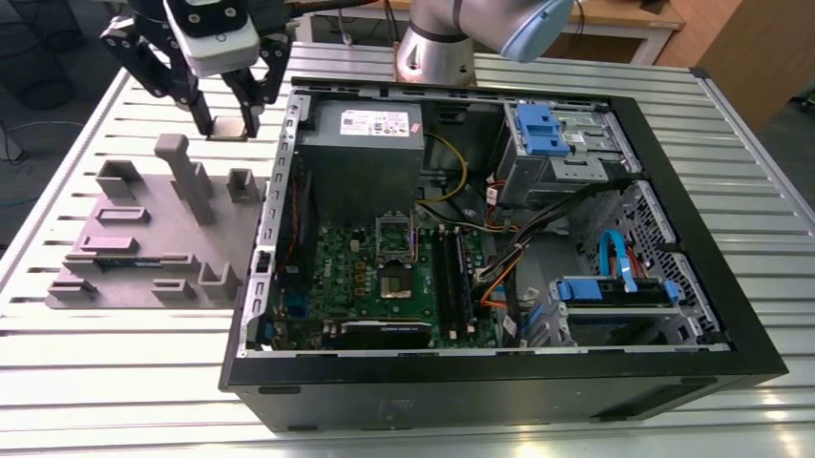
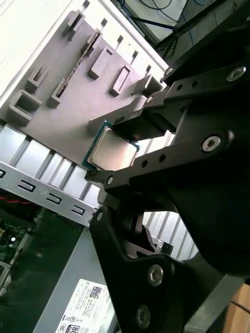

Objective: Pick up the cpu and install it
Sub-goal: 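Pick up the cpu and move it towards the insertion slot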

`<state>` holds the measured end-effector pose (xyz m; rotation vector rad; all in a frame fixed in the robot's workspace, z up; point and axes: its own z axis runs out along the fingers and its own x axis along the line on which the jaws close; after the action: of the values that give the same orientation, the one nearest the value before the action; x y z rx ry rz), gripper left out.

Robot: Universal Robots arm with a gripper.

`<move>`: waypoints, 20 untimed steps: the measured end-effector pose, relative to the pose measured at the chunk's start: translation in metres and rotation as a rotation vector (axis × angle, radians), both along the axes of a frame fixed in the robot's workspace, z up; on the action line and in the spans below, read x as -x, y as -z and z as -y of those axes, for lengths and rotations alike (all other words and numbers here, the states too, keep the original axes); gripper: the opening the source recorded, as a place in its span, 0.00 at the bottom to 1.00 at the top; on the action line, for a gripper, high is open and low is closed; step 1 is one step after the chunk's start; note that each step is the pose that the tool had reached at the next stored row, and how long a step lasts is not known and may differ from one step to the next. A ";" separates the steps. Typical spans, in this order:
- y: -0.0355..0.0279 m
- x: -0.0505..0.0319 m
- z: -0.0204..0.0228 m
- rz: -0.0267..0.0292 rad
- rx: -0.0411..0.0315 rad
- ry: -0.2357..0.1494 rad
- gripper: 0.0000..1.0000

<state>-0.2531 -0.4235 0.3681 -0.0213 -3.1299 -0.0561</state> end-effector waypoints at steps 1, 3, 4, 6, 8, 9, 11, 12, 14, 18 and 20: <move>0.0000 -0.0022 0.0000 0.0000 0.0000 0.000 0.47; 0.0000 -0.0067 0.0001 0.0000 -0.0001 0.000 0.47; 0.0000 -0.0091 0.0001 0.0000 -0.0001 0.000 0.47; 0.0000 -0.0140 0.0001 0.0000 0.0000 0.000 0.47; 0.0000 -0.0193 0.0001 0.0000 -0.0001 0.000 0.47; 0.0000 -0.0220 0.0001 -0.0001 0.0000 0.000 0.47; 0.0000 -0.0271 0.0001 -0.0001 0.0000 0.000 0.47; 0.0000 -0.0287 0.0001 0.0000 0.0000 0.000 0.47; 0.0000 -0.0305 0.0005 0.0000 -0.0001 0.000 0.47; 0.0000 -0.0316 0.0037 -0.0001 0.0000 0.000 0.47; 0.0000 -0.0318 0.0061 0.0000 0.0000 0.000 0.47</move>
<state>-0.2213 -0.4296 0.3680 -0.0216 -3.1299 -0.0562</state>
